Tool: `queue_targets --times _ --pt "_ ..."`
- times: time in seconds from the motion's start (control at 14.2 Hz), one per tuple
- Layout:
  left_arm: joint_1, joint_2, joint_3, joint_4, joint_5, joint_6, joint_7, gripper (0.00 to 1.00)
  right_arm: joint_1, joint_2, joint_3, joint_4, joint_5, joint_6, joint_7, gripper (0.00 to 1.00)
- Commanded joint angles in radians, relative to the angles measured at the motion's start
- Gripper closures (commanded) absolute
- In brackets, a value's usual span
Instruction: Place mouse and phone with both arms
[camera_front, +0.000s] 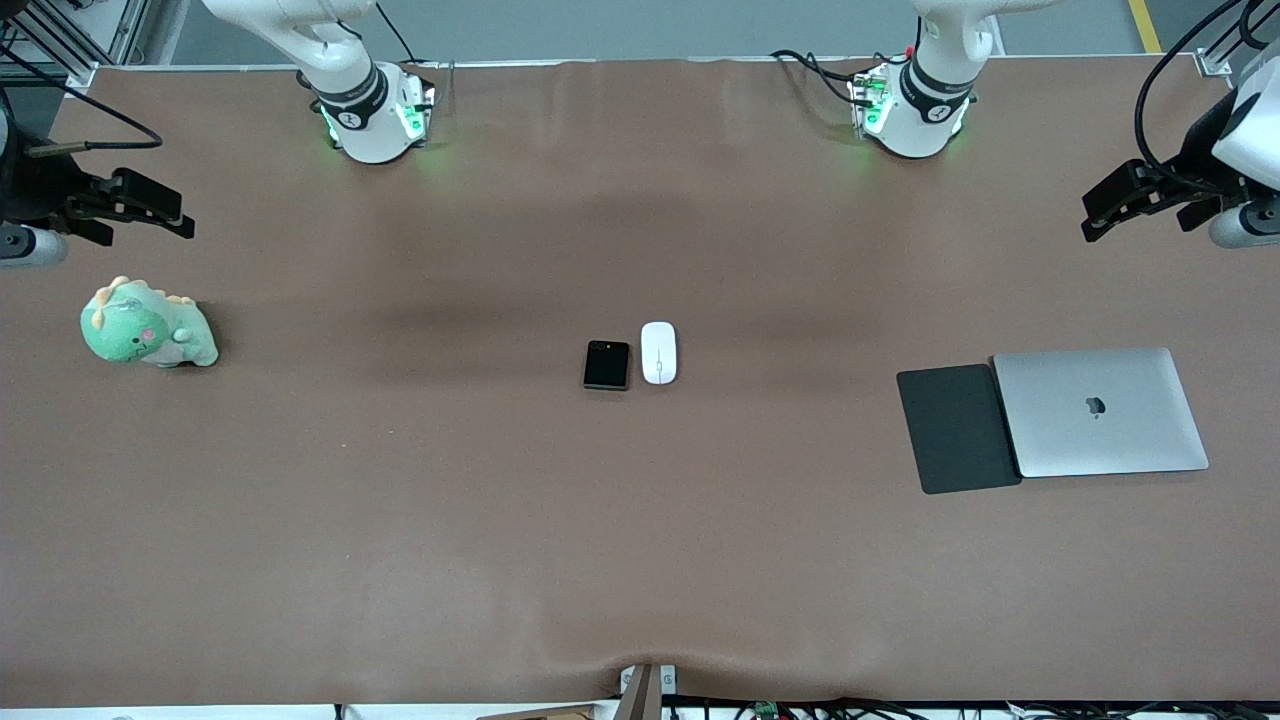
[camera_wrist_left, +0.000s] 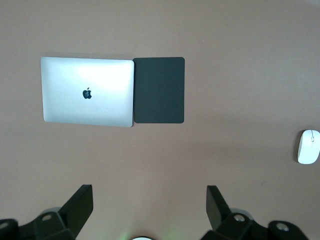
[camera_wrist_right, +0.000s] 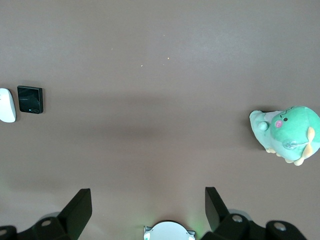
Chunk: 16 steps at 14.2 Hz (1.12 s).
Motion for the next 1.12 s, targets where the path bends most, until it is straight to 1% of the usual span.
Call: queue_targets --times 0.0,0.28,0.35,0.49,0.63,0.84,0.91,1.05 --pt "0.008 0.006 -0.006 0.018 -0.01 -0.018 0.011 0.0 -0.002 -0.002 0.005 0.0 0.003 0.0 -0.011 0.0" --pt "0.006 0.009 -0.004 0.019 -0.01 -0.018 0.002 0.0 -0.002 -0.002 0.005 0.0 0.003 0.0 -0.009 0.0" --pt "0.005 0.022 -0.006 0.022 -0.013 -0.017 -0.001 0.0 -0.002 -0.002 0.005 0.0 0.003 0.0 -0.009 0.0" --pt "-0.001 0.053 -0.006 0.064 -0.018 -0.017 -0.003 0.0 -0.001 -0.002 0.005 0.0 0.003 0.0 -0.009 0.0" --pt "-0.008 0.081 -0.018 0.056 -0.026 -0.017 -0.006 0.0 -0.001 -0.002 0.005 0.0 0.003 0.0 -0.009 0.0" --pt "-0.063 0.142 -0.079 0.042 -0.03 -0.001 -0.113 0.0 -0.001 -0.002 0.007 0.0 0.003 0.0 -0.009 0.0" --pt "-0.098 0.168 -0.095 0.029 -0.027 0.028 -0.165 0.0 -0.001 -0.002 0.007 0.0 0.003 0.0 -0.009 0.0" --pt "-0.182 0.196 -0.096 -0.033 -0.027 0.133 -0.251 0.0 -0.001 -0.001 0.007 0.0 0.003 0.0 -0.009 0.0"
